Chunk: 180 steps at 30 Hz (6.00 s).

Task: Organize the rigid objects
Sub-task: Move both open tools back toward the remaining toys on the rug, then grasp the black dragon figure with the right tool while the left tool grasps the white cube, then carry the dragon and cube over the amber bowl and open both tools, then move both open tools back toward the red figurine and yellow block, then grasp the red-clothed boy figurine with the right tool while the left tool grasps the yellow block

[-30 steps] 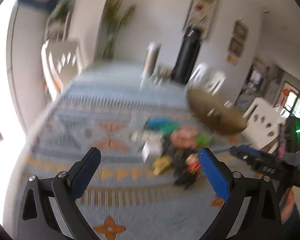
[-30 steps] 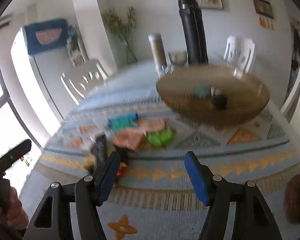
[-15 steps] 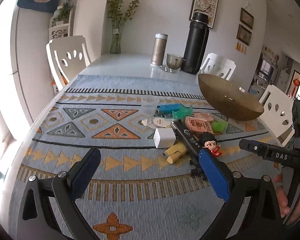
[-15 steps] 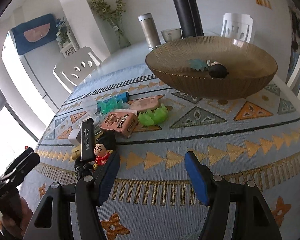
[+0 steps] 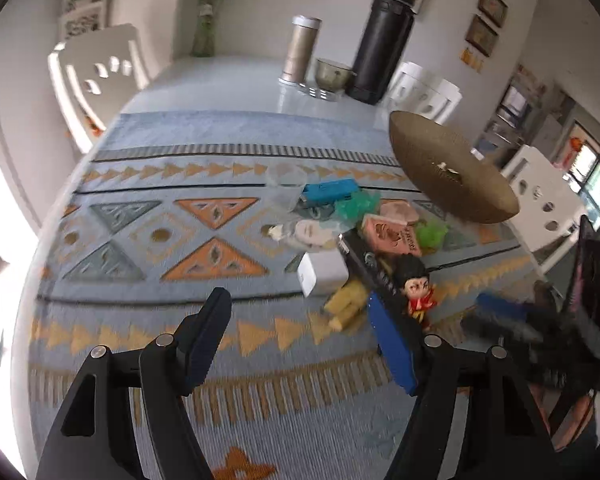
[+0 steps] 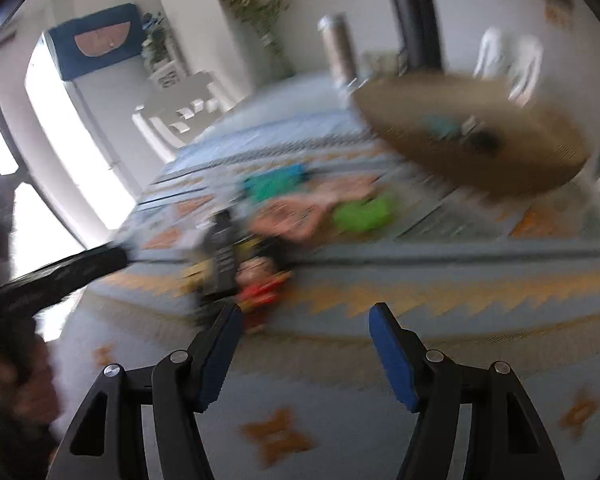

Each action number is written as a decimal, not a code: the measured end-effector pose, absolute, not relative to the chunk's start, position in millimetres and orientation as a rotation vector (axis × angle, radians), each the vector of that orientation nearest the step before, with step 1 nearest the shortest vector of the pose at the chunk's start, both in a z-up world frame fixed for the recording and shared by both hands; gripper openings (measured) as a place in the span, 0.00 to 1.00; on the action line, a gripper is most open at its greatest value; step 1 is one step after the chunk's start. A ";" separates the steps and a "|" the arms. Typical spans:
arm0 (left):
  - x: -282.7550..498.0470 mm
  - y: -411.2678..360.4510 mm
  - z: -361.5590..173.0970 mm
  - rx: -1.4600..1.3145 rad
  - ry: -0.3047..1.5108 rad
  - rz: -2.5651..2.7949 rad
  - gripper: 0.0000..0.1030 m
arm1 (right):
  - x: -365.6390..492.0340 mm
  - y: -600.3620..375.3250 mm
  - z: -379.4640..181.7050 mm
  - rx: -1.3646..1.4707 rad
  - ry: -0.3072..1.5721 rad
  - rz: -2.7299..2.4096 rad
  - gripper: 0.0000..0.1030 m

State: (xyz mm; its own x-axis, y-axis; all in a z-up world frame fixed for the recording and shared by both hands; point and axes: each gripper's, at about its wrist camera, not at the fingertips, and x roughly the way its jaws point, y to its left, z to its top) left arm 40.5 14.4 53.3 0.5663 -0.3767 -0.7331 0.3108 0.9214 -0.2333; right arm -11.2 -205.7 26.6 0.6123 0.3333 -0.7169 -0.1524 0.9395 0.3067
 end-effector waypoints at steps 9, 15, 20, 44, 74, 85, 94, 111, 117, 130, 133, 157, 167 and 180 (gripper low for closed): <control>83.4 -3.8 17.8 -0.117 1.032 -0.561 0.56 | -2.2 -152.8 17.1 0.179 0.978 0.389 0.59; 81.5 -24.0 14.0 -0.033 0.993 -0.499 0.54 | 7.6 -139.4 13.2 0.128 0.964 0.325 0.58; 81.8 -27.2 15.1 -0.017 0.980 -0.477 0.37 | 10.5 -133.4 11.7 0.093 0.937 0.260 0.46; -0.9 -13.7 22.7 -0.074 0.891 -0.424 0.37 | -61.4 -175.9 16.7 0.028 0.884 0.315 0.32; -14.6 -36.3 58.5 -0.051 0.792 -0.407 0.37 | -73.1 -203.2 54.6 0.045 0.765 0.167 0.42; 18.5 -107.1 140.0 -0.036 0.692 -0.629 0.37 | -58.1 -281.7 126.3 0.262 0.678 0.112 0.42; 82.1 -162.7 146.8 -0.010 0.671 -0.607 0.37 | -12.4 -319.3 160.2 0.339 0.538 -0.100 0.42; 125.4 -210.7 87.9 0.036 0.787 -0.597 0.44 | 47.2 -352.1 92.5 0.375 0.683 -0.169 0.42; 119.0 -196.9 105.9 0.035 0.751 -0.582 0.64 | 40.7 -358.2 106.5 0.393 0.654 -0.171 0.51; 28.8 -93.7 196.0 -0.018 0.551 -0.484 0.66 | -30.5 -312.9 171.3 0.331 0.530 -0.041 0.53; 3.7 -52.7 206.2 -0.059 0.513 -0.449 0.75 | -43.2 -296.3 177.1 0.301 0.517 -0.007 0.55; -13.6 15.9 28.8 -0.086 0.802 -0.207 0.79 | -14.8 -219.4 29.3 0.120 0.771 0.080 0.62; -18.4 7.2 29.7 -0.033 0.798 -0.244 0.79 | -12.9 -221.1 26.7 0.121 0.782 0.057 0.62; -11.5 -10.7 33.0 0.054 0.871 -0.394 0.79 | -7.9 -218.5 26.0 0.154 0.843 0.123 0.62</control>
